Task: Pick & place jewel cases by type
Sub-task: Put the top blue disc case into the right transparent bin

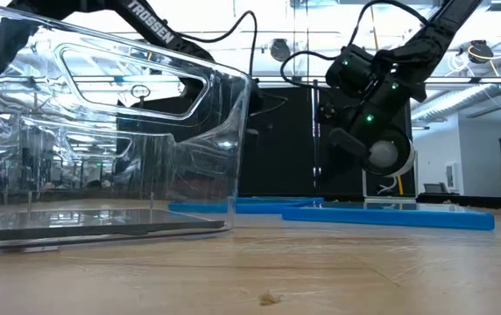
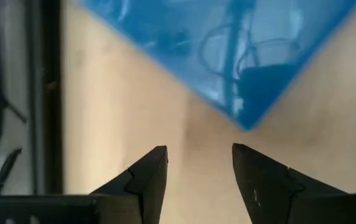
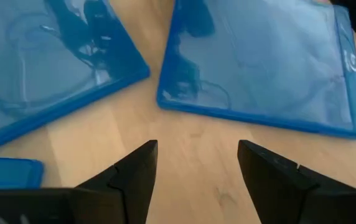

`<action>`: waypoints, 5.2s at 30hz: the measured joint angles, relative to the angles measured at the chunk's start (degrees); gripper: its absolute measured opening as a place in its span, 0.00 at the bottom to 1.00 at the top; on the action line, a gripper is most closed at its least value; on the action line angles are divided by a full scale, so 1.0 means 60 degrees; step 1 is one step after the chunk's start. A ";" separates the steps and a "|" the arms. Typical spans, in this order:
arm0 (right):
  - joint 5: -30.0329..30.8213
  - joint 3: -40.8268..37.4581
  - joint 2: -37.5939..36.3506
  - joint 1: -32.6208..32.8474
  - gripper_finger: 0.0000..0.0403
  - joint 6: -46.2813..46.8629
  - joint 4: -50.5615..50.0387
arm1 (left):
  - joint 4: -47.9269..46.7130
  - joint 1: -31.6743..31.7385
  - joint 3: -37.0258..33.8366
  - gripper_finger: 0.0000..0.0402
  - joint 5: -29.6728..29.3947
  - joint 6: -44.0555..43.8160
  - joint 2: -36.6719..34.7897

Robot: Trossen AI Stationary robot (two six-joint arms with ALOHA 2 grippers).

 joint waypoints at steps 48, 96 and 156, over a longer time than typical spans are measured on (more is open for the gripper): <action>0.0509 -0.0699 0.1828 -0.0578 0.53 0.0274 0.3780 | 0.1250 0.0746 0.0239 0.42 0.2709 -0.3017 0.0805; 0.4501 0.1021 0.2312 0.0847 0.49 -0.7021 0.3547 | 0.1258 0.0693 0.0242 0.37 0.2725 -0.3290 0.0809; 0.4983 -0.1388 -1.1127 0.8371 0.04 -0.0634 -0.1119 | 0.8564 -0.7584 -1.2179 0.37 -0.2262 -0.5700 -1.4995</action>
